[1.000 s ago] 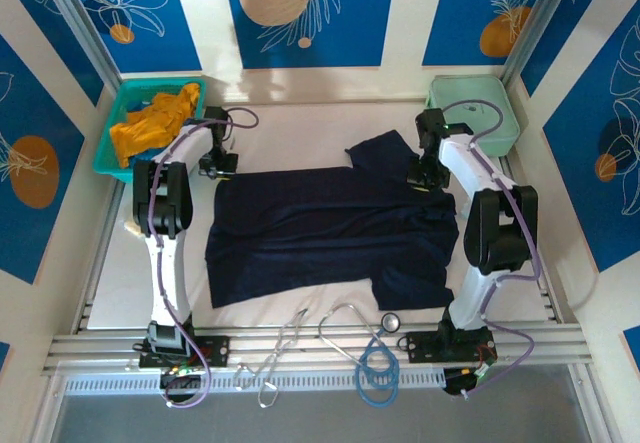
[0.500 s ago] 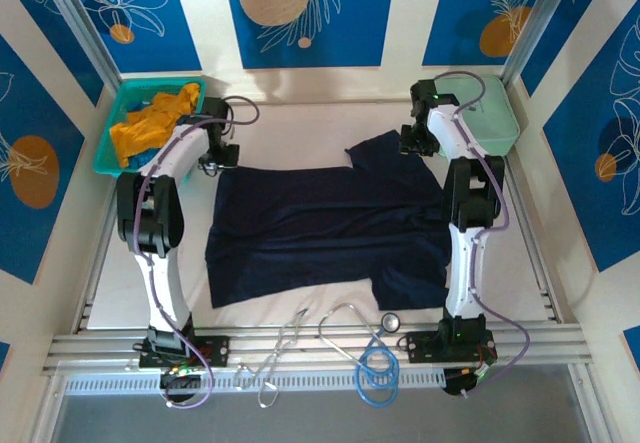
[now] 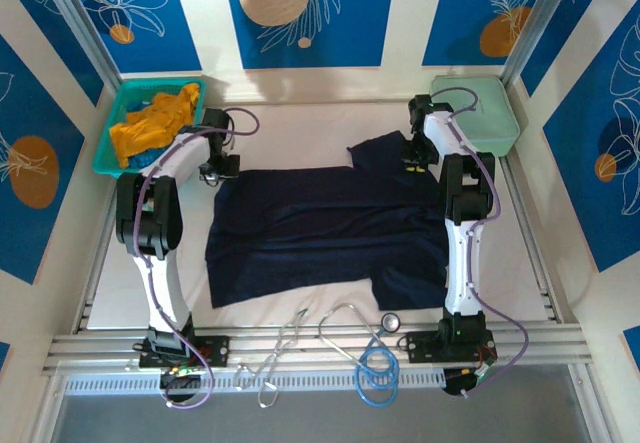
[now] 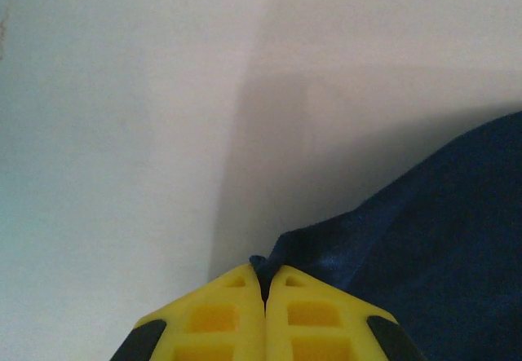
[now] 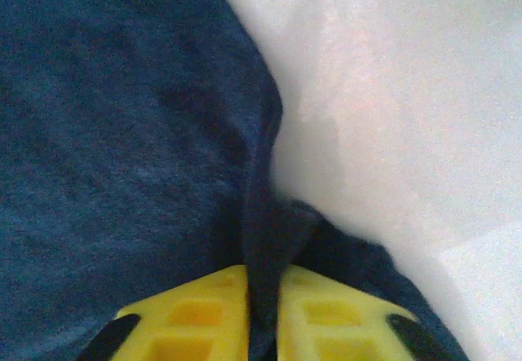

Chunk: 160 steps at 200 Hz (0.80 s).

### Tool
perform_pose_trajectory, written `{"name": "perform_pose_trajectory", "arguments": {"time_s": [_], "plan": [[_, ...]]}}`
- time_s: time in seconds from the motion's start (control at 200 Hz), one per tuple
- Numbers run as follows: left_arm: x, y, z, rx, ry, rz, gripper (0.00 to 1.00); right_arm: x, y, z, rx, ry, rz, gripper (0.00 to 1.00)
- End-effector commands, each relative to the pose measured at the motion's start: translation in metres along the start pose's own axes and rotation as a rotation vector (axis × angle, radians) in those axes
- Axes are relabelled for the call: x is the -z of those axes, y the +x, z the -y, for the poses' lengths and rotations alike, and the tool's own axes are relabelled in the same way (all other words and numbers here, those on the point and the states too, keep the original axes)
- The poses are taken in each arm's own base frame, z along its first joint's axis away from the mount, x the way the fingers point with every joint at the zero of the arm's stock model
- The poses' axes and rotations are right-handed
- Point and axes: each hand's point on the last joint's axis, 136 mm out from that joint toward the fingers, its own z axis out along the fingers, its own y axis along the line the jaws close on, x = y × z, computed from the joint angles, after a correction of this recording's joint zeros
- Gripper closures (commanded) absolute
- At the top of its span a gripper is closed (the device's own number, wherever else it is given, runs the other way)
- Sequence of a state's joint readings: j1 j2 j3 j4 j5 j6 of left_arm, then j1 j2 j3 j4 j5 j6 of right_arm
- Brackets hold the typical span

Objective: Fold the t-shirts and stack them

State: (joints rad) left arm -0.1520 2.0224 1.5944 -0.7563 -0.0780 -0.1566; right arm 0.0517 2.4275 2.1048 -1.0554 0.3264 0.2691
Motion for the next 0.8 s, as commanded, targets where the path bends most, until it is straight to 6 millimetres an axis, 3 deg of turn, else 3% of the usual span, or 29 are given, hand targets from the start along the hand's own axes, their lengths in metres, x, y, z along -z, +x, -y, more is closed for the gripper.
{"name": "perform_pose_trajectory", "arguments": {"time_s": [0.0,0.19,0.33,0.615,0.795], "plan": [[0.013,-0.004,0.004,0.008,0.021,0.034,1.0,-0.004,0.02,0.0,-0.004,-0.004,-0.06,1.0],[0.019,-0.005,0.003,0.005,0.014,0.048,1.0,0.028,0.033,-0.015,-0.01,-0.037,-0.016,1.0],[0.025,-0.007,0.001,0.005,0.004,0.062,1.0,0.045,0.055,-0.027,-0.019,-0.032,-0.009,1.0],[0.022,-0.003,-0.003,0.0,-0.018,0.055,1.0,0.024,0.115,-0.061,-0.029,-0.041,-0.07,1.0],[0.016,0.0,-0.002,0.001,-0.012,0.043,1.0,0.024,0.123,-0.066,-0.02,-0.027,-0.074,0.78]]}}
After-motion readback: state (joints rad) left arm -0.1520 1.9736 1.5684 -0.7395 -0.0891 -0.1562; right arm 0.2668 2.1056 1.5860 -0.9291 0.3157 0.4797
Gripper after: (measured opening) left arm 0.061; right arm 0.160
